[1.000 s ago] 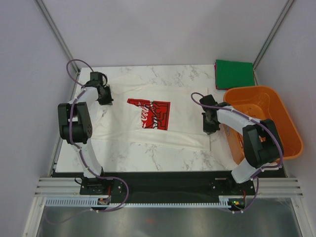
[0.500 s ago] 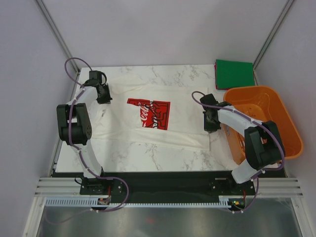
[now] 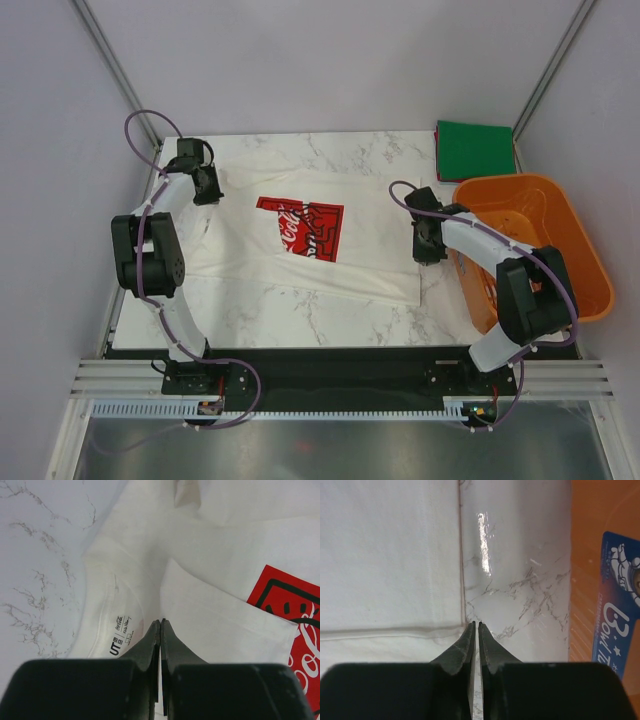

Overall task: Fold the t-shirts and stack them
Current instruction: Fold the tshirt

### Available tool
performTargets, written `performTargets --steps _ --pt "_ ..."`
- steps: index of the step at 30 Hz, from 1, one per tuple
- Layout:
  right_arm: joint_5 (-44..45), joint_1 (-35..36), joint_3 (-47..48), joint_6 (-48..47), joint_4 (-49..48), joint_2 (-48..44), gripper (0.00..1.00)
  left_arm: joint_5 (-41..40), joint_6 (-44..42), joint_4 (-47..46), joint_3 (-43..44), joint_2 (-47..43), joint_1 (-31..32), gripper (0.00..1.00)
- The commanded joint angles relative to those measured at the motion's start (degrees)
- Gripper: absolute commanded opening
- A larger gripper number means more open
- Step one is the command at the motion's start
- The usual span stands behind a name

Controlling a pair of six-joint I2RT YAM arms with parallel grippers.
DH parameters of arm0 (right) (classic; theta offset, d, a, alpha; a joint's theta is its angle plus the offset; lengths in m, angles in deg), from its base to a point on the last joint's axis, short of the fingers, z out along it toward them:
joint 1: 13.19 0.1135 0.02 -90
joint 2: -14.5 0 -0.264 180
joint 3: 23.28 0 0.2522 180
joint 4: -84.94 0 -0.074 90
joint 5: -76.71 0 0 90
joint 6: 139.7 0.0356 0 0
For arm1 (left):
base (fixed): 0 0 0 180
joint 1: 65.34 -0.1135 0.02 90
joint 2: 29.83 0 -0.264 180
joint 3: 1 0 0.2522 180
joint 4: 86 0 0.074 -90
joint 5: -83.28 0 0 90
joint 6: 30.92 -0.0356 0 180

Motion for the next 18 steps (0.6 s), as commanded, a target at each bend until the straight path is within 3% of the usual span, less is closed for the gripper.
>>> performTargets --steps 1,6,18 --pt "-1.0 0.9 2.2 1.8 0.0 -0.8 0.2 -0.9 0.9 -1.1 1.8 -2.2 -0.4 0.02" --pt "-1.1 1.7 0.7 4.4 -0.4 -0.4 0.27 -0.9 0.7 -1.2 1.8 -1.9 -0.3 0.02" --pt "-0.1 3.4 -1.6 7.5 -1.8 1.8 0.29 -0.6 0.7 -1.2 1.6 -1.8 -0.3 0.02"
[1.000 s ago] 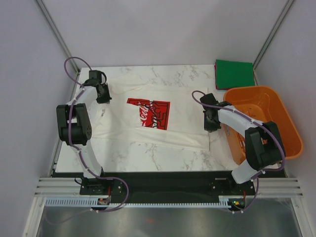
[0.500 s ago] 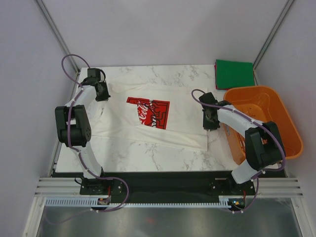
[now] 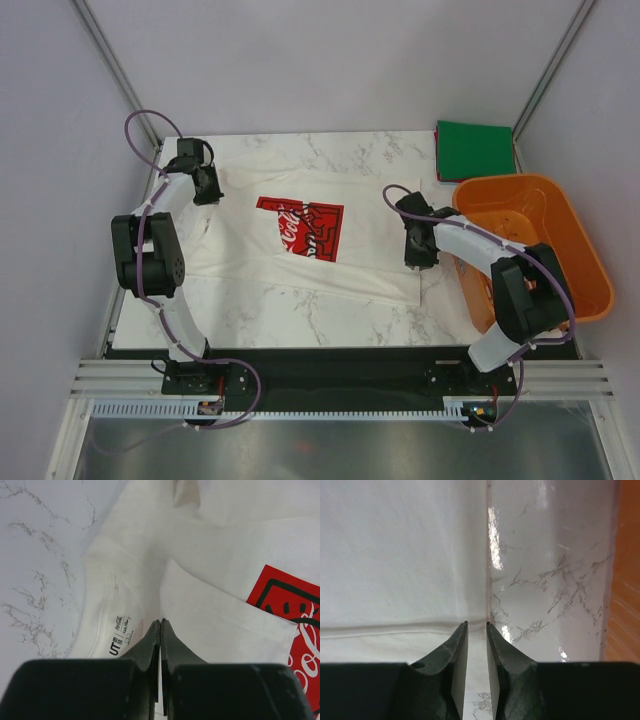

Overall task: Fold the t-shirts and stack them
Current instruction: Fold the tshirt

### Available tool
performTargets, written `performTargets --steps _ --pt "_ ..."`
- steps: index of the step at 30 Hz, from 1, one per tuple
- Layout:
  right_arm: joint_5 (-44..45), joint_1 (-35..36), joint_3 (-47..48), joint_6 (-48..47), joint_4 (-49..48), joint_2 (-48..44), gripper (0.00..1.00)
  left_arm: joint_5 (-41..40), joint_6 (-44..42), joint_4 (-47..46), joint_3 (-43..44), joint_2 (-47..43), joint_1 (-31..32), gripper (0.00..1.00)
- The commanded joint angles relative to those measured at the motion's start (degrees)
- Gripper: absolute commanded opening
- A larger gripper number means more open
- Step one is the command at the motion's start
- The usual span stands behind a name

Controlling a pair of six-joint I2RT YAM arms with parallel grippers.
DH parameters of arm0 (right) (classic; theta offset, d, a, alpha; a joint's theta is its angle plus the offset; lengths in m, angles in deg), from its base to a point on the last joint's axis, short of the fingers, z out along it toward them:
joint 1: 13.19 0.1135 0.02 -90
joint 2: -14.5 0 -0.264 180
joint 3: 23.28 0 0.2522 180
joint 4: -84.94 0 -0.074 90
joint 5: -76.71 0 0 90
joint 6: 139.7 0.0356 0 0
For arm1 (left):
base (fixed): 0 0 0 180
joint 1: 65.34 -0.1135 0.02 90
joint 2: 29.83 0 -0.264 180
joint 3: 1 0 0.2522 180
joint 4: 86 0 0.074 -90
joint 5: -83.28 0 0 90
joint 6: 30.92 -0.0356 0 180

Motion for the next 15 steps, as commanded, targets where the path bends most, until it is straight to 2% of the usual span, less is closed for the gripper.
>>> performTargets --steps 1,15 --pt "0.9 0.3 -0.9 1.9 -1.1 1.1 0.29 -0.7 0.7 -1.2 1.6 -1.8 -0.4 0.02" --pt "1.2 0.3 -2.1 2.6 -2.3 3.1 0.3 -0.8 0.9 -1.3 1.0 -2.0 -0.3 0.02"
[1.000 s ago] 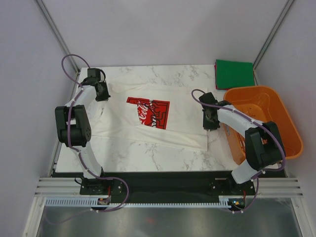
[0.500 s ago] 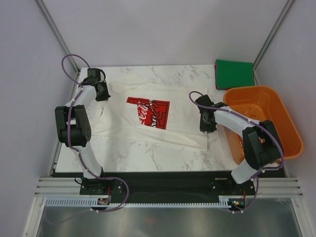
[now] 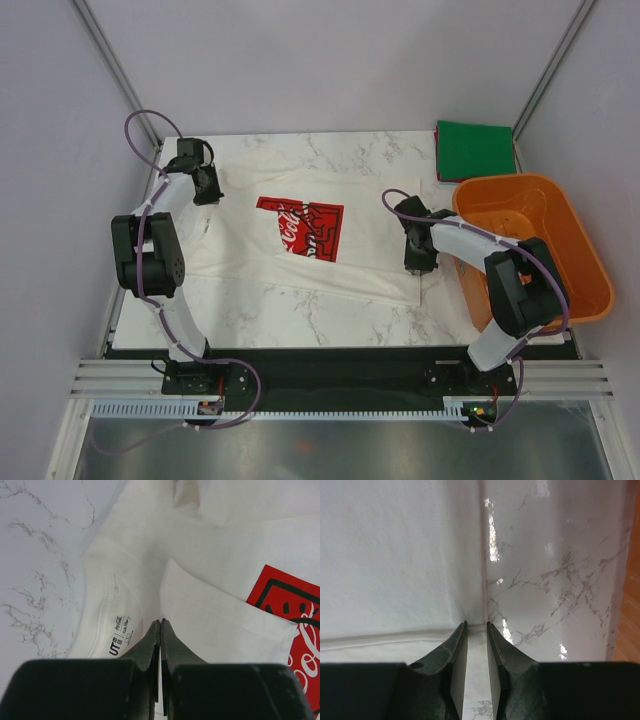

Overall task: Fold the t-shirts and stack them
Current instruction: Fold the tshirt

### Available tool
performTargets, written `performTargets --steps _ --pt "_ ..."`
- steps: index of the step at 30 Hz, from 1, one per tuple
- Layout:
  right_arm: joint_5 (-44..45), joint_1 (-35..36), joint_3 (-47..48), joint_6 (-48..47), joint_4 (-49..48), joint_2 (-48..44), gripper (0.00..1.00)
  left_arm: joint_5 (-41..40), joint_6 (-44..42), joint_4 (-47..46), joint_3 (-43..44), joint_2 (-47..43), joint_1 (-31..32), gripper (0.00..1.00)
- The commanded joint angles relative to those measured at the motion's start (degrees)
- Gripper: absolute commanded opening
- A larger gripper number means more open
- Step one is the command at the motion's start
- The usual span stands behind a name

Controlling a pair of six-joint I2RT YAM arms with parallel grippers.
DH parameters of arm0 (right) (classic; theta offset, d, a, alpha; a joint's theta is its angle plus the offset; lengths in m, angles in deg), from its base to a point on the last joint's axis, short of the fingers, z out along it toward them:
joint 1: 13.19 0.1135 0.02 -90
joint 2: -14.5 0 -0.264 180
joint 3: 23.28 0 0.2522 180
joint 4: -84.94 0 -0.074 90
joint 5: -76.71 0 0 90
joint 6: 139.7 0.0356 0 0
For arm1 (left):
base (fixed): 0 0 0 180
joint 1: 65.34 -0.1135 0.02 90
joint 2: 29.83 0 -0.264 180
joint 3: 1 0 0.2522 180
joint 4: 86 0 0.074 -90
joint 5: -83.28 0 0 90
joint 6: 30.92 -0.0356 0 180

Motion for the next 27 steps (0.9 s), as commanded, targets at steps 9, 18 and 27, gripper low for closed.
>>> performTargets --steps 9,18,27 --pt "1.6 0.3 -1.4 1.3 -2.3 1.2 0.05 -1.1 0.9 -1.2 0.9 -2.0 -0.3 0.02" --pt "6.8 0.4 0.3 1.2 2.4 -3.2 0.0 -3.2 2.3 -1.2 0.3 -3.5 -0.3 0.02" --pt "6.5 0.4 0.8 0.7 2.2 -4.6 0.0 -4.1 3.6 -1.3 -0.2 -5.1 -0.3 0.02"
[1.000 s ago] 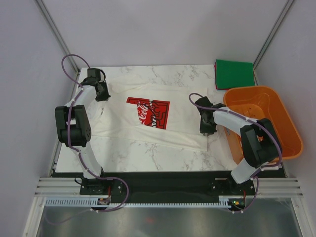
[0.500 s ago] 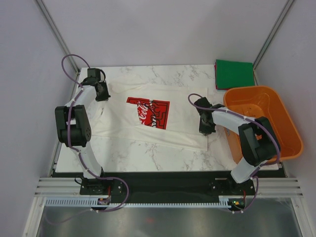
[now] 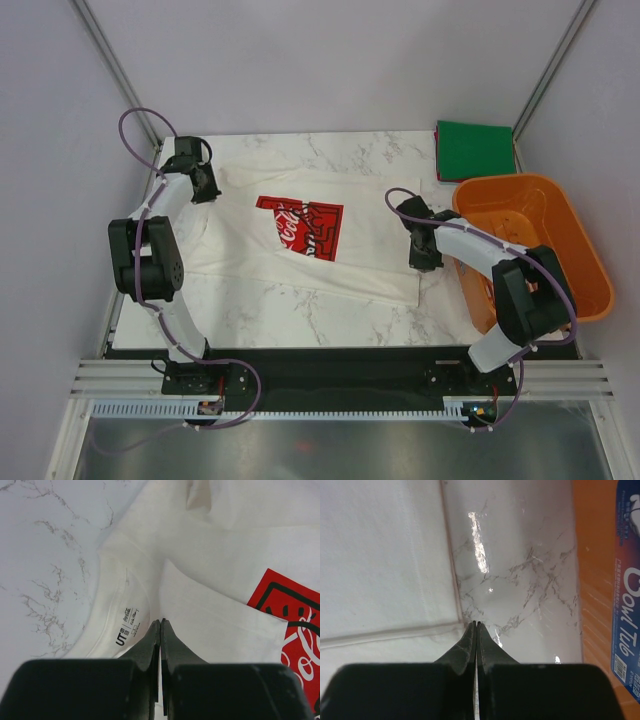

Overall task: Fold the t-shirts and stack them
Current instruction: Fold the tshirt

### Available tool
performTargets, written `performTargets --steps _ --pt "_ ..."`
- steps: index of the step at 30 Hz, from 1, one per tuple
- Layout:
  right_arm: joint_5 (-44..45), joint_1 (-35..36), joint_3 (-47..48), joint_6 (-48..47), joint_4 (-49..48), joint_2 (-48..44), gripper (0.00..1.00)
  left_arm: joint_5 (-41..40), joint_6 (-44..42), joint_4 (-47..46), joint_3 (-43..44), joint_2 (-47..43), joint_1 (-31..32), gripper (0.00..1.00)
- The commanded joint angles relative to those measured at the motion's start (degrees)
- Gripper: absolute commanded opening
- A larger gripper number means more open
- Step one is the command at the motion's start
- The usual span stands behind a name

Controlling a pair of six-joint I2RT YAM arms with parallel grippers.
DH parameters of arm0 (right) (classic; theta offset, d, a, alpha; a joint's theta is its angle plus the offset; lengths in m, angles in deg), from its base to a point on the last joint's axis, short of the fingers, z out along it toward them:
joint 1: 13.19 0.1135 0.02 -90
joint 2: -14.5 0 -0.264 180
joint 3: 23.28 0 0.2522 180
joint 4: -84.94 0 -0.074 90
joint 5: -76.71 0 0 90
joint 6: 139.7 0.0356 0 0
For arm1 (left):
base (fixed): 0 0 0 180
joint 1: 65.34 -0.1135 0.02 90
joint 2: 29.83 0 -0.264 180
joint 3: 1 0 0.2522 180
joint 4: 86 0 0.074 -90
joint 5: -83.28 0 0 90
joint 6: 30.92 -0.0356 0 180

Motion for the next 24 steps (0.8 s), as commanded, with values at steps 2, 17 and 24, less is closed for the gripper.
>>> performTargets --steps 2,17,24 --pt "-0.4 0.0 1.4 -0.2 -0.1 -1.4 0.0 -0.7 2.0 -1.3 0.2 -2.8 -0.3 0.02" --pt "-0.3 2.4 2.0 4.3 0.0 0.8 0.33 -0.1 1.7 -1.2 0.0 -2.3 -0.3 0.02" --pt "-0.7 2.4 1.3 5.6 -1.9 3.4 0.36 0.1 1.7 -1.3 0.0 -2.3 -0.3 0.02"
